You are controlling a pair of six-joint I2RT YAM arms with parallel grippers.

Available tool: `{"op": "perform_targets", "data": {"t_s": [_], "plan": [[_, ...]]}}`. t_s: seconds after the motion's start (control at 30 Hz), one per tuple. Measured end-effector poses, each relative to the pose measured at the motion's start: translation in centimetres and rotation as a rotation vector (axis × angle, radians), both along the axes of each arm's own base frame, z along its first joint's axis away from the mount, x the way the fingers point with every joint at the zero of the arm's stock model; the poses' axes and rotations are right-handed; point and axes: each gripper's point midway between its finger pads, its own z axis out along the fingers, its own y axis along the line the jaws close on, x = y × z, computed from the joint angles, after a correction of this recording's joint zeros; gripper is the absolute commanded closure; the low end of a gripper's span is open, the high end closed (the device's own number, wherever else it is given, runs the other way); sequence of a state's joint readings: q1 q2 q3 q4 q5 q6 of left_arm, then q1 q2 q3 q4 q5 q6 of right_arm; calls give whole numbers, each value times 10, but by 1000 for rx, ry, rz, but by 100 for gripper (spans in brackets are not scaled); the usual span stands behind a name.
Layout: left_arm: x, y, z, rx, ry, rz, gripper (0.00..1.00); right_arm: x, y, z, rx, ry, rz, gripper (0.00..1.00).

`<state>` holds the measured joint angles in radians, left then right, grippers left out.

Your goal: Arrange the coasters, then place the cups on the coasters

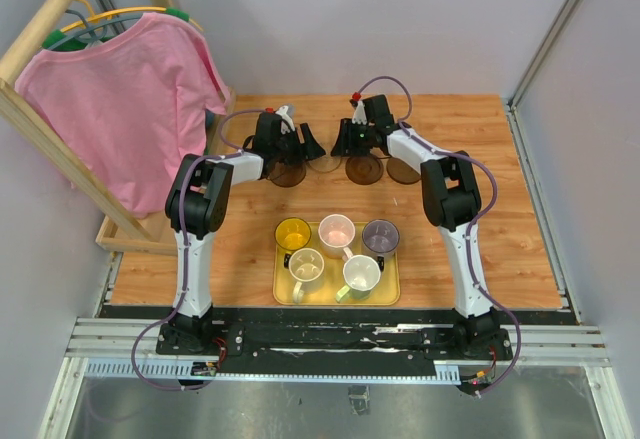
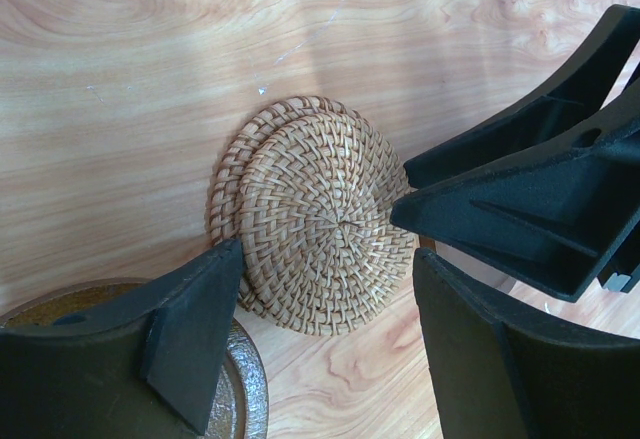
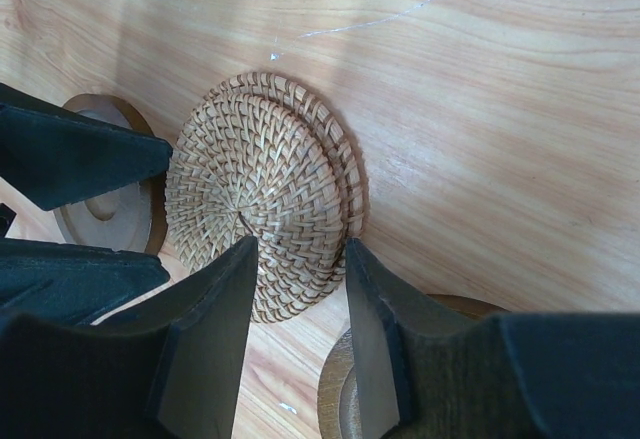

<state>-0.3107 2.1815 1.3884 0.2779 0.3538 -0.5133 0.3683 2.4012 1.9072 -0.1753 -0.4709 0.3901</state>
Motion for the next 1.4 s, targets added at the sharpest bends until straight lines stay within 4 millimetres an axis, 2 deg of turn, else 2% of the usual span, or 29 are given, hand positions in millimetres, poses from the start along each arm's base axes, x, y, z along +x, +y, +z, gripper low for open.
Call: {"op": "perform_targets", "data": {"t_s": [0.33, 0.8, 1.0, 1.4], "plan": [[0, 0, 0, 0, -1, 0, 26, 0, 0, 0, 1, -2, 0, 55], [1, 0, 0, -1, -4, 0, 26, 2, -3, -1, -18, -13, -7, 57], [1, 0, 0, -1, -4, 0, 26, 1, -1, -1, -35, -25, -3, 54], [1, 0, 0, -2, -5, 0, 26, 0, 4, 5, -41, -43, 1, 57]]}}
